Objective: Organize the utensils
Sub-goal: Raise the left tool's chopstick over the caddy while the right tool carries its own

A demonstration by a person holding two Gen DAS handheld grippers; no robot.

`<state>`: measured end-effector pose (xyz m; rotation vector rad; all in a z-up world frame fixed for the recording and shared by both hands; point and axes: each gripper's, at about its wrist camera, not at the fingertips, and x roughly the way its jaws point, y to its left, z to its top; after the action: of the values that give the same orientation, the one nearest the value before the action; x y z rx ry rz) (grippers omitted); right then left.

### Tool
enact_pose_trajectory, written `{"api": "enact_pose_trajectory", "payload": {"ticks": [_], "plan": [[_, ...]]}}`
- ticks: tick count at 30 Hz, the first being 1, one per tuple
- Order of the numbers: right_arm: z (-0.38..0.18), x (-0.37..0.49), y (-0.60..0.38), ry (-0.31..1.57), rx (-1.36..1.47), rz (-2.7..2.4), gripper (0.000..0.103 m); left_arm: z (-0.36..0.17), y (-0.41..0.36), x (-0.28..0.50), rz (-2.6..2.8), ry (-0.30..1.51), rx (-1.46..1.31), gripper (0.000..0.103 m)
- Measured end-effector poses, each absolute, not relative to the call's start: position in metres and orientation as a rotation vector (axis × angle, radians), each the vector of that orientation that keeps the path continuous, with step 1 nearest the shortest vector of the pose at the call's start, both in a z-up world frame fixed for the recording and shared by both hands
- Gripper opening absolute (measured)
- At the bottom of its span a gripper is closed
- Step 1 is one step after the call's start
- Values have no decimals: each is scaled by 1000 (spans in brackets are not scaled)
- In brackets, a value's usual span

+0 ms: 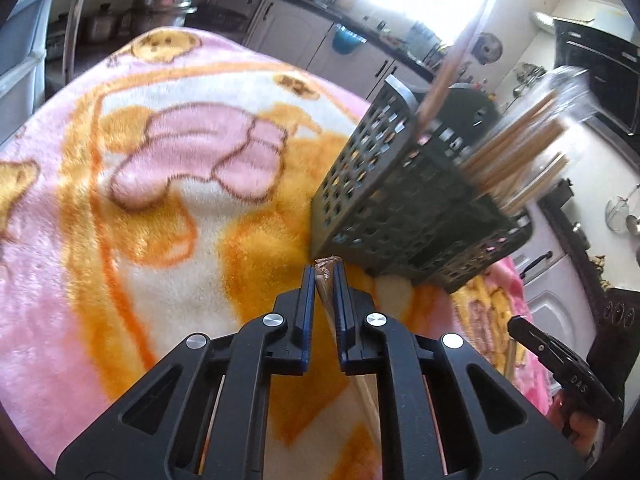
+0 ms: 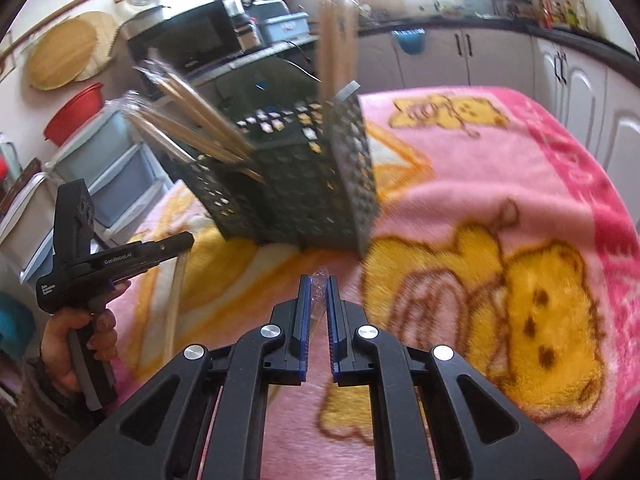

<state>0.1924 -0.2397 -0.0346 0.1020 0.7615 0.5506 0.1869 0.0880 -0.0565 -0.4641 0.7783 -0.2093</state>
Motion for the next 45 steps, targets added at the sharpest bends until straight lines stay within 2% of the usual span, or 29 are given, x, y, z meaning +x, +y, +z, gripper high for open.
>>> {"api": "enact_pose_trajectory", "payload": {"ticks": [18, 45], "plan": [[32, 155, -222, 577, 77, 669, 6, 46, 50, 139, -369, 525, -373, 3], [102, 146, -248, 334, 66, 625, 5, 120, -10, 160, -470, 351, -273, 3]]}}
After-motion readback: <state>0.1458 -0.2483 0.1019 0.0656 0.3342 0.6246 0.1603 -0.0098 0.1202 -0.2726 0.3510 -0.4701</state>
